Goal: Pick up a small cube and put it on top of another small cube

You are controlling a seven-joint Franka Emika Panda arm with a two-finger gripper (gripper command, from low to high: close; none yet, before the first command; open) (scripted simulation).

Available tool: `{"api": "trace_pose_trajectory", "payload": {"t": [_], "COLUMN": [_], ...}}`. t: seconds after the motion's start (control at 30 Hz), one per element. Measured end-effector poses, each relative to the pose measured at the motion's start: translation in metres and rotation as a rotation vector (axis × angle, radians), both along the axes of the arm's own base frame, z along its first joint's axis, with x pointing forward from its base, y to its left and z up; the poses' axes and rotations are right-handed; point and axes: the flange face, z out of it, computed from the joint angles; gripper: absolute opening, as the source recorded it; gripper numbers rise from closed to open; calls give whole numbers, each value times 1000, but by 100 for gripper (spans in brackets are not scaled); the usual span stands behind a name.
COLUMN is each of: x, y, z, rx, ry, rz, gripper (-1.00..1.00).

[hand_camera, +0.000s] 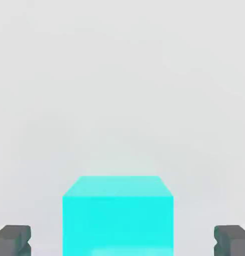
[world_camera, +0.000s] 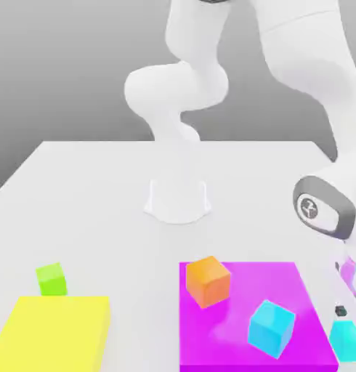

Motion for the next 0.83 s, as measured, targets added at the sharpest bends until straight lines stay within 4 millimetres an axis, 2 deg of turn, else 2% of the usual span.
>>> {"api": "trace_pose_trajectory", "payload": {"t": [0.1,0.13,0.17,0.3,0.33,0.4,0.57,0.6,0.63,0.7,0.73,0.83], "x": [0,-1,0,0,4,19,44,47,48,48,47,47], "y": [0,0,0,0,-8,-36,-123,-142,-148,-150,-151,-151], "z": [0,-6,-2,46,60,90,164,172,168,142,130,130], "rx": [-1,-1,-1,-1,-2,-5,-2,-1,1,1,1,1], "ry": [2,2,2,1,1,-1,0,2,3,3,3,3], "rz": [0,1,1,0,-33,-156,-511,-579,-606,-621,-624,-624], "gripper": [-100,-100,-100,-100,-100,-100,-100,-100,-100,-100,100,100]}}
